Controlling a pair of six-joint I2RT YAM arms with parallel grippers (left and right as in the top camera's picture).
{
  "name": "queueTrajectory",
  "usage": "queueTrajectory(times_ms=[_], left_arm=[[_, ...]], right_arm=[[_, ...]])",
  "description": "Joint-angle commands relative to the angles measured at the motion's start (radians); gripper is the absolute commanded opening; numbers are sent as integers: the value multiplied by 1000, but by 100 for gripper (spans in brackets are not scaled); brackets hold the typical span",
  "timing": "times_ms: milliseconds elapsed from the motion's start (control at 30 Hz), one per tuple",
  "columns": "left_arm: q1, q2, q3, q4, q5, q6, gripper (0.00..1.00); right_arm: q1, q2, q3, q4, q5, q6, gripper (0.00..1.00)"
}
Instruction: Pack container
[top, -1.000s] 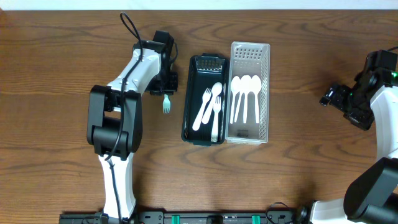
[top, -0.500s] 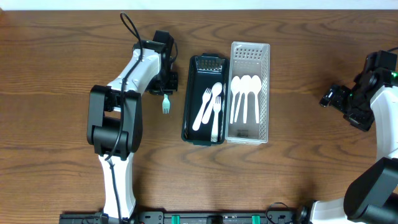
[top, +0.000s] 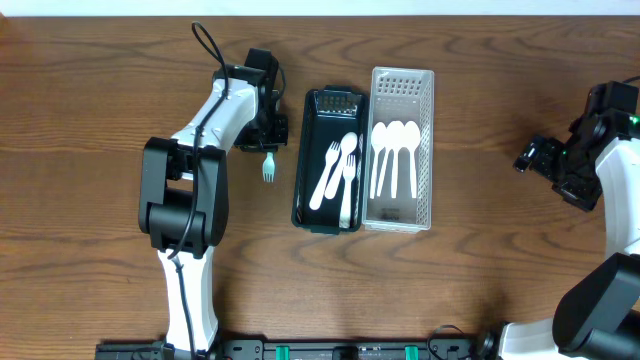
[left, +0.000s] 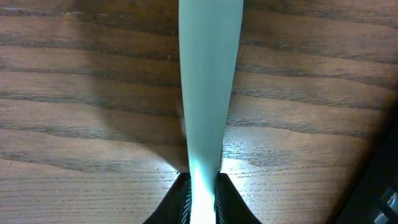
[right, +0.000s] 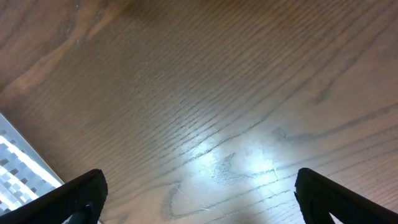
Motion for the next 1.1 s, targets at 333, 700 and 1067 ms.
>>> queueTrajectory(times_ms=[333, 700, 1067], left_arm=[[-8, -236, 81, -117, -24, 27, 6], [-25, -365, 54, -137, -24, -10, 22], [-17, -103, 3, -8, -19, -422, 31]], right_arm=[[-4, 4, 0, -1, -4, -3, 99], [-4, 4, 0, -1, -5, -3, 99], [-4, 4, 0, -1, -16, -3, 99]])
